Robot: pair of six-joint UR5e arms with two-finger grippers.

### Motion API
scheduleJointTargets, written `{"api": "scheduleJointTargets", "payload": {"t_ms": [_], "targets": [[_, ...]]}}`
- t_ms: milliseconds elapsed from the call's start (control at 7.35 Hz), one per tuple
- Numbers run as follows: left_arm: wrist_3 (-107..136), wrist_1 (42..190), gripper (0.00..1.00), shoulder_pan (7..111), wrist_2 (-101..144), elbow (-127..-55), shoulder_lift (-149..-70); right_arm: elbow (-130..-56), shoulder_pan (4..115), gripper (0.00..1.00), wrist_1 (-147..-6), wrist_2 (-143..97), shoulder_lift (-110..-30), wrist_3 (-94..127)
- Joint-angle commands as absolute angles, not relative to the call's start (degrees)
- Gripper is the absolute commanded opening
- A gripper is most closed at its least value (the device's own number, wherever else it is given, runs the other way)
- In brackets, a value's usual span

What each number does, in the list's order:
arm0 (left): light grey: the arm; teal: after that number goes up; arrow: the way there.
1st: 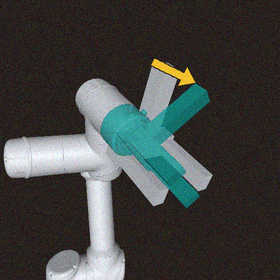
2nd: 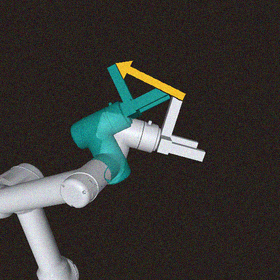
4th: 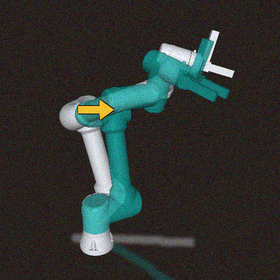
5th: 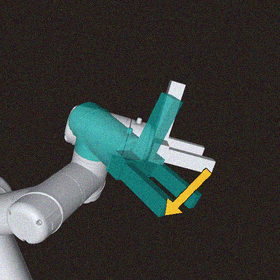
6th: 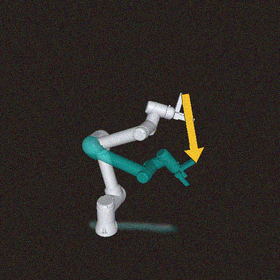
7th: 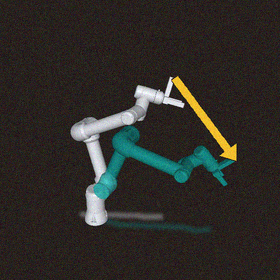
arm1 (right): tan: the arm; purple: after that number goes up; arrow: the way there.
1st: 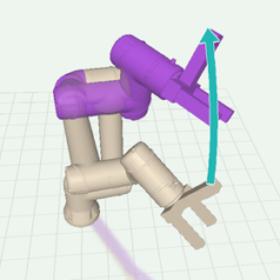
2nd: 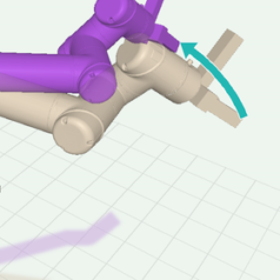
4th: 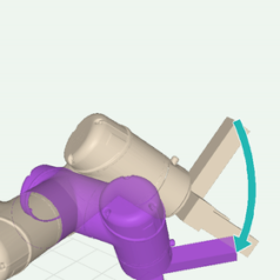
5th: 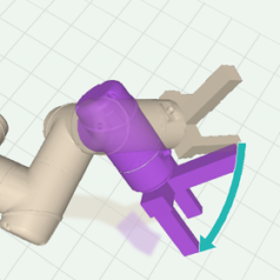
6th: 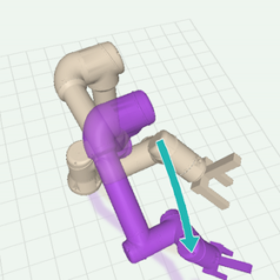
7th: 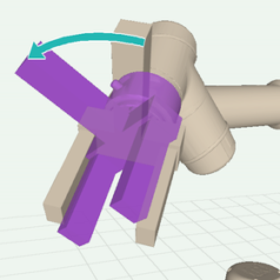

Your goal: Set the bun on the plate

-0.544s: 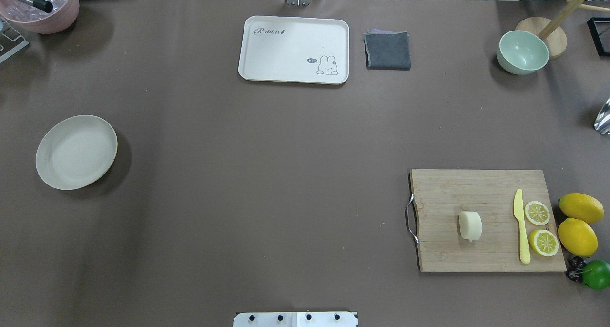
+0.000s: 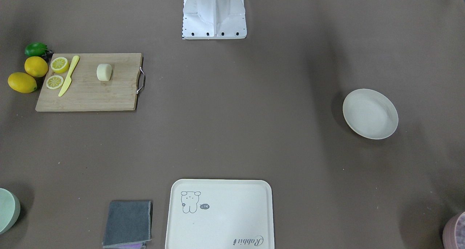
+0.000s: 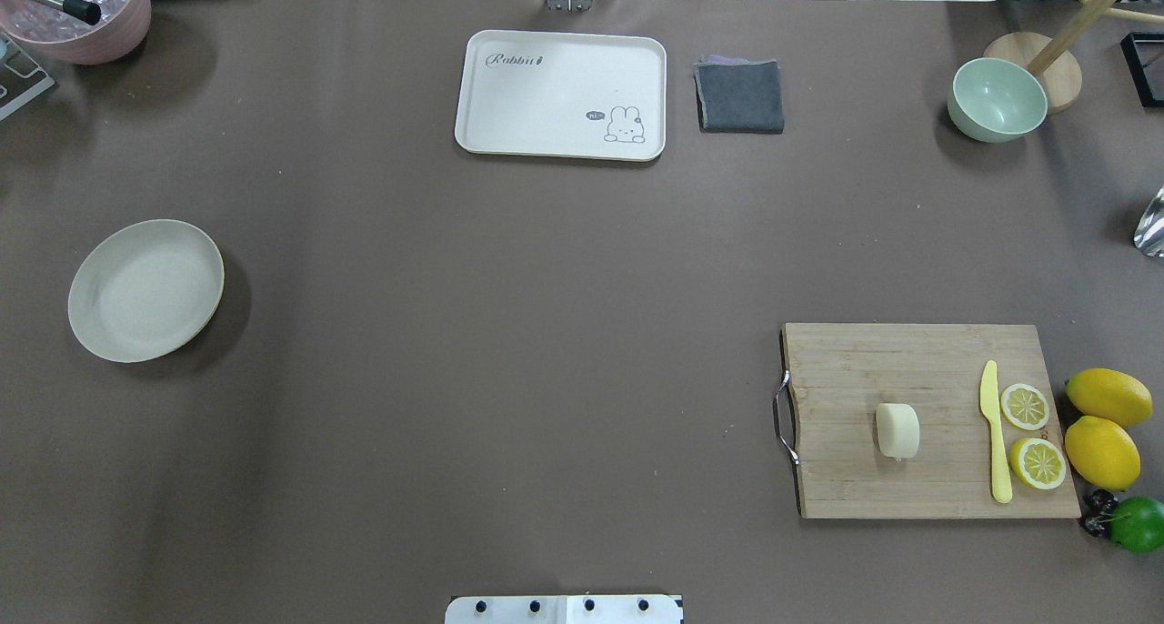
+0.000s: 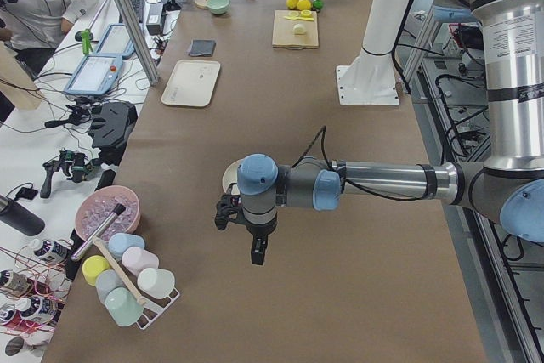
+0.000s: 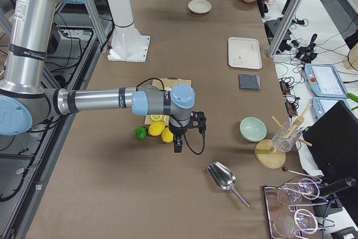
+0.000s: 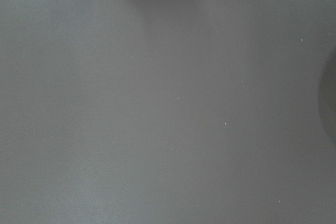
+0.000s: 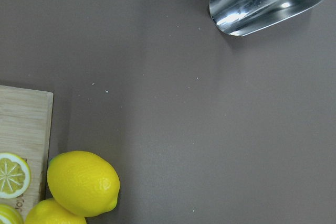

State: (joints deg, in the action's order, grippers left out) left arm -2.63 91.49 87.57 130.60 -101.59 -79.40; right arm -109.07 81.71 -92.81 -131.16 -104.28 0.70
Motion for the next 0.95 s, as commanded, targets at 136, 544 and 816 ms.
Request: {"api": "scheduleJointTargets", "payload": {"t_ms": [136,544,816], "targets": [[-2.7,91.6,0.98,87.5,130.6,-101.7,-79.7,-109.2,81.7,1.00,-92.8,-131.1,-103.9,0.9],[-2.5,95.3,0.98,87.5,130.6,-101.6,-79.9,-109.5,81.8,1.00,-92.7,-131.0,-102.8,0.9],[-2.2,105.2,0.98,87.6,130.6,-101.4,-80.1,-110.3,83.1,1.00,-92.6,-130.5,-99.2,1.0]]}}
